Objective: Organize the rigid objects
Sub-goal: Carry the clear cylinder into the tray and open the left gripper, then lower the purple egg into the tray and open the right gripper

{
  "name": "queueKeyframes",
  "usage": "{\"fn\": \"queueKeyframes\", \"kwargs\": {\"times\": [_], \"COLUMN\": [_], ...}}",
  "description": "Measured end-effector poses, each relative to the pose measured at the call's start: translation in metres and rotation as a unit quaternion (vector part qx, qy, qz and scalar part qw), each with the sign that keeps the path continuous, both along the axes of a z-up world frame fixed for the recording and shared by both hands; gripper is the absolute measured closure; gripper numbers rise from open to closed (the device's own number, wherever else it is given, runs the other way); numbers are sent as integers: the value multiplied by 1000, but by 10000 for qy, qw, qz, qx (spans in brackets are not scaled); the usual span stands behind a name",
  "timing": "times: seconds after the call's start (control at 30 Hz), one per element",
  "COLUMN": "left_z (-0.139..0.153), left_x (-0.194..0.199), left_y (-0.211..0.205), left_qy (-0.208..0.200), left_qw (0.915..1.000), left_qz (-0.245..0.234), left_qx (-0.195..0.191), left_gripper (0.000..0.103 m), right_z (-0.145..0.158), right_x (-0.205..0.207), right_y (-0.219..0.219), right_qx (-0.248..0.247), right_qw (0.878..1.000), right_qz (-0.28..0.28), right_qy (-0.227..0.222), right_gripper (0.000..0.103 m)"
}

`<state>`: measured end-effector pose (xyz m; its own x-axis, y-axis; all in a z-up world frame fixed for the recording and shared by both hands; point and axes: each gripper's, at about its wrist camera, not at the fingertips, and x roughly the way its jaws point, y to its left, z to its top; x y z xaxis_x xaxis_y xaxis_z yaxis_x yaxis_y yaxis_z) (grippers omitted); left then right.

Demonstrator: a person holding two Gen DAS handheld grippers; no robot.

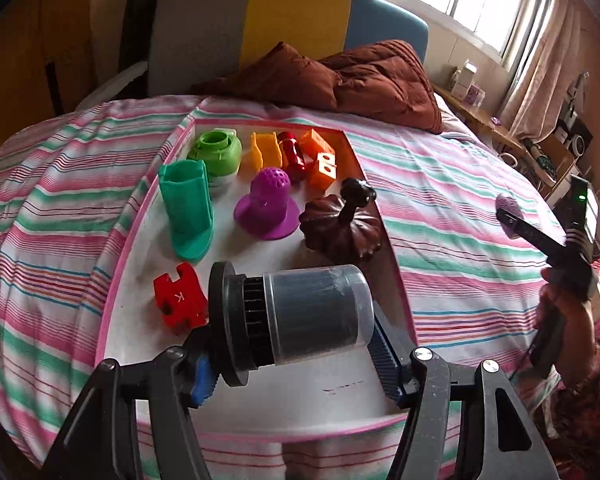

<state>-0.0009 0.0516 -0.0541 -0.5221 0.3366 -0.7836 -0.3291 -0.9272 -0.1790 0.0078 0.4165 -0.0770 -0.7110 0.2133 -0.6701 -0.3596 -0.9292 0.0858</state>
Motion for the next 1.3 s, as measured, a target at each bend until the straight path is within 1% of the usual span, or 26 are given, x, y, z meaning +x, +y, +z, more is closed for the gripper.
{"fn": "queueKeyframes", "kwargs": {"times": [0.07, 0.13, 0.2, 0.3, 0.4, 0.53, 0.57, 0.73, 0.9, 1.0, 1.1, 1.23, 1.3], "left_z": [-4, -7, -10, -8, -1, 11, 13, 25, 31, 31, 31, 31, 31], "left_x": [-5, -10, -14, -16, -12, 3, 7, 22, 27, 28, 29, 30, 30], "left_y": [3, 4, 5, 0, -6, -18, -21, -35, -49, -56, -63, -72, -75], "left_qy": [-40, -46, -125, -25, 89, 333, 394, 622, 656, 631, 625, 627, 662], "left_qw": [10000, 9999, 9998, 9996, 9994, 9984, 9980, 9960, 9944, 9931, 9920, 9908, 9905], "left_qz": [-30, 42, 67, 233, 323, 418, 436, 562, 757, 894, 984, 1086, 1126], "left_qx": [-32, -96, -167, -150, -16, 174, 213, 301, 350, 430, 483, 501, 439], "left_gripper": [39, 38, 36, 22, 19, 8, 6, 2, 1, 1, 1, 1, 1], "right_z": [1, 2, 2, 3, 4, 3, 2, 4, 13, 18, 23, 31, 34], "right_x": [5, 9, 12, 17, 23, 33, 37, 50, 61, 66, 67, 71, 70], "right_y": [-1, -1, -2, -5, -9, -17, -20, -37, -63, -80, -101, -134, -148], "right_qx": [-39, -78, -113, -142, -190, -359, -394, -650, -774, -974, -1183, -1271, -1376], "right_qw": [10000, 10000, 9999, 9999, 9998, 9992, 9989, 9966, 9928, 9879, 9798, 9672, 9599], "right_qz": [0, -4, 1, 38, 78, 194, 234, 497, 915, 1207, 1611, 2196, 2438], "right_qy": [35, 43, 54, 54, 46, 32, 22, -11, -41, -57, -95, -127, -157], "right_gripper": [67, 67, 67, 67, 67, 67, 67, 67, 67, 67, 67, 67, 67]}}
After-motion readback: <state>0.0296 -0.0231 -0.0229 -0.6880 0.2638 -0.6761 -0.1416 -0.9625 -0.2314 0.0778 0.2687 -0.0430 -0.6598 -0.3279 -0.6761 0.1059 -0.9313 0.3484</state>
